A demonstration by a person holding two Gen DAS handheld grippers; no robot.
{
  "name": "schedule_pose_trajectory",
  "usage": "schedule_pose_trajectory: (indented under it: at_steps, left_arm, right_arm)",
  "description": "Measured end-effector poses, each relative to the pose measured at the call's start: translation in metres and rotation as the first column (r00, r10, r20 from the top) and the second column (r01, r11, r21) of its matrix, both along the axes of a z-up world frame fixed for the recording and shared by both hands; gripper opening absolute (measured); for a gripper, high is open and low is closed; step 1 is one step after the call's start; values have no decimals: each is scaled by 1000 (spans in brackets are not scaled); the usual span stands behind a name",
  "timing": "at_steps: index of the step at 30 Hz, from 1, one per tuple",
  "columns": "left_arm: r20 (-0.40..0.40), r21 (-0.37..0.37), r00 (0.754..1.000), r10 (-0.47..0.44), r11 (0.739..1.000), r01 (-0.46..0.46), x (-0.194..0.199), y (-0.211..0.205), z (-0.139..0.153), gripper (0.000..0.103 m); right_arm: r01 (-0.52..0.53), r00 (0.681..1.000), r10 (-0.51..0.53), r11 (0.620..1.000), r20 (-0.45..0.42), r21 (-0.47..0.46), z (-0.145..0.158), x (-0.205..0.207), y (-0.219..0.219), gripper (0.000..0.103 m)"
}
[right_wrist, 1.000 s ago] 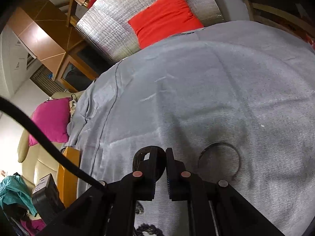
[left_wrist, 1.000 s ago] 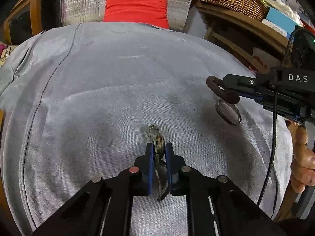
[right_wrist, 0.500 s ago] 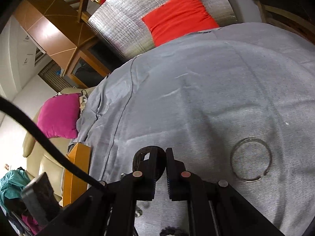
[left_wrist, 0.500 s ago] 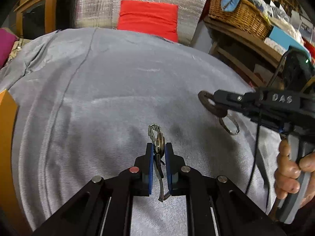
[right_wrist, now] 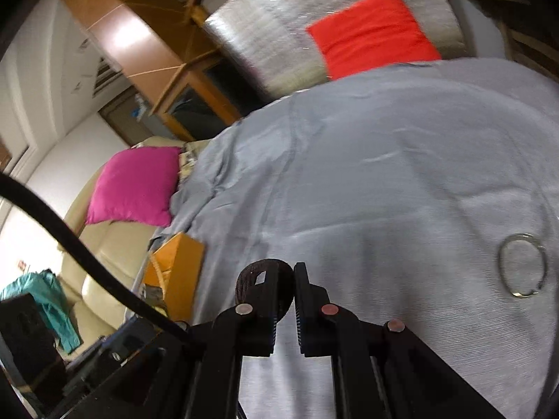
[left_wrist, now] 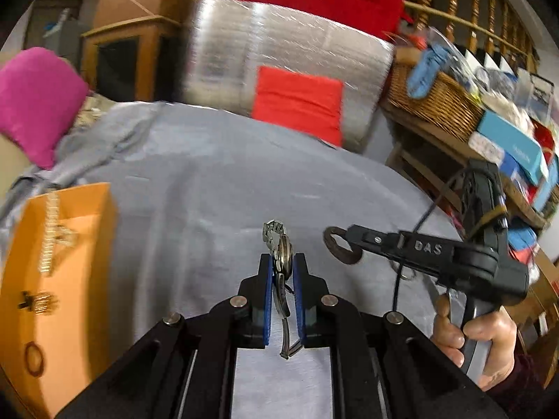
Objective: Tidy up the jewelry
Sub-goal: 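Carry the watch over the orange tray while the right tool carries the black hair tie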
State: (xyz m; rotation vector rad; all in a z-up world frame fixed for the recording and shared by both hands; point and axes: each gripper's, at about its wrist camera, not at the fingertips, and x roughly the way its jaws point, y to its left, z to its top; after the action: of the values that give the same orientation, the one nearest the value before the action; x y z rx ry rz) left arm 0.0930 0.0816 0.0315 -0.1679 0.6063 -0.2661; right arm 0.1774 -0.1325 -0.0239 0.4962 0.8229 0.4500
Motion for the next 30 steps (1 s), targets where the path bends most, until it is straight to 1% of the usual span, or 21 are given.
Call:
schedule_pose_trajectory:
  at_steps: [3,5,7,10,13,15,18,21,25,28,30]
  left_arm:
    - [33,13,995,95,995,-95,-26,39,6,12]
    - [31,11,988,151,988,-151,-40,66,5,12]
    - [14,25,978,206,978,-206,-54,96,1,12]
    - [-21,48,953,303,952,-301,-69,144,-8,12]
    - [-45,56,928,369,929,-366,-81,184,-19,12]
    - [-67,58,916,395,918,-392,-86,201,-27,12]
    - [-85,69,910,406,913,-401,-90,215,-40,12]
    - [-109,66,916,385,923,-380,-89,215,-50,12]
    - [-144,63,925,352,936,-347,-79,207,-63,12]
    - [-168,64,928,334,943,-328,-71,204,-71,12]
    - [-197,64,928,317,948,-310,-65,202,-78,12]
  right_arm:
    - [-51,998,51,999,24,-5,9,-7,29,10]
    - [-100,994,101,995,37,-20,15,-13,58,10]
    - [-145,988,146,989,42,-28,21,-18,87,10]
    - [-217,974,219,975,53,-53,30,-27,135,10]
    - [-286,954,292,954,62,-90,38,-38,184,10]
    - [-328,940,336,937,56,-122,42,-43,219,10]
    - [-367,925,378,914,37,-173,42,-45,258,10]
    - [-392,916,401,887,-11,-243,33,-36,302,10]
    - [-398,914,400,858,-65,-324,18,-22,332,10]
    - [-420,906,411,830,-107,-367,5,-8,350,10]
    - [-433,900,417,812,-130,-391,-3,-2,362,10]
